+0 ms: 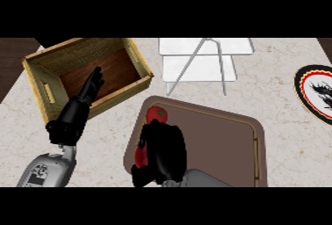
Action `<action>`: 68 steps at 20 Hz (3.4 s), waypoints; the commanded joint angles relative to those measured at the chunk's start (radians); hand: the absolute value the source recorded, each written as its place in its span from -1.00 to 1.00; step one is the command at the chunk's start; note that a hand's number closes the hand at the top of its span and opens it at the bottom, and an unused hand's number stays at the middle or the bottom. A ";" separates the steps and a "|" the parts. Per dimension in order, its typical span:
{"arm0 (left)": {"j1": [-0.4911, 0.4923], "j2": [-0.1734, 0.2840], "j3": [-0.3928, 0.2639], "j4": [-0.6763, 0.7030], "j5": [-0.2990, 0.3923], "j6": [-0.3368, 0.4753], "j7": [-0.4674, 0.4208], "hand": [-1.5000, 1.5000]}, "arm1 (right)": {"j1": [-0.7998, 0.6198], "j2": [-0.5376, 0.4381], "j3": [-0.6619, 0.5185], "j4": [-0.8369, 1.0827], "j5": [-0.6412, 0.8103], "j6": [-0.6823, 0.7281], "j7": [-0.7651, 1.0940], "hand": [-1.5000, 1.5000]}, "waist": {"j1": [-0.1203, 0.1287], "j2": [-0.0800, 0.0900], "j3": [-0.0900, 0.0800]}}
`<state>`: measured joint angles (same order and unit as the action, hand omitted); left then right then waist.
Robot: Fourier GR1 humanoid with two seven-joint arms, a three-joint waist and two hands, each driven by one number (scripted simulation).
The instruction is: Pick the pear from the tray and place it in the tiered shelf
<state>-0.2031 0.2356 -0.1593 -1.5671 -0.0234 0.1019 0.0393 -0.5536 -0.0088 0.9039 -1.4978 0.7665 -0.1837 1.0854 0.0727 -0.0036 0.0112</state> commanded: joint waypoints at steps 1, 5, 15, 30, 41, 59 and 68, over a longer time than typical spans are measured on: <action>0.028 -0.034 -0.038 0.049 0.012 -0.019 0.033 0.00 | -0.071 0.008 0.012 -0.062 -0.017 -0.241 0.112 1.00 | -0.003 0.008 -0.011; 0.019 -0.041 -0.021 0.086 0.007 -0.011 0.026 0.00 | -0.191 0.008 0.036 -0.093 0.040 -0.277 0.195 1.00 | -0.028 0.002 -0.014; 0.013 -0.038 -0.003 0.058 -0.012 0.004 0.071 0.00 | -0.423 0.008 -0.103 -0.099 0.187 -0.154 0.370 1.00 | -0.076 -0.011 -0.015; 0.067 -0.048 0.010 0.047 -0.016 -0.009 0.031 0.00 | -0.710 0.008 -0.342 0.046 0.309 -0.015 0.402 1.00 | -0.070 -0.004 -0.015; 0.095 -0.065 -0.004 0.015 -0.044 -0.007 0.041 0.00 | -0.835 0.008 -0.518 0.202 0.408 0.054 0.291 1.00 | -0.075 0.000 -0.012; 0.058 -0.068 0.041 0.084 -0.036 -0.061 -0.020 0.00 | -0.858 0.008 -0.608 0.520 0.541 -0.092 0.008 1.00 | -0.059 0.011 -0.013; 0.066 -0.121 0.017 0.073 -0.067 -0.027 -0.004 0.00 | -0.795 0.008 -0.768 0.526 0.470 -0.400 -0.119 1.00 | -0.060 0.016 -0.012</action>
<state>-0.1741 0.1925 -0.0768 -1.5935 -0.0790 0.0642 0.0295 -1.3646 -0.0096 0.1815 -0.9701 1.2627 -0.4546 0.9706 0.0248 0.0030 0.0140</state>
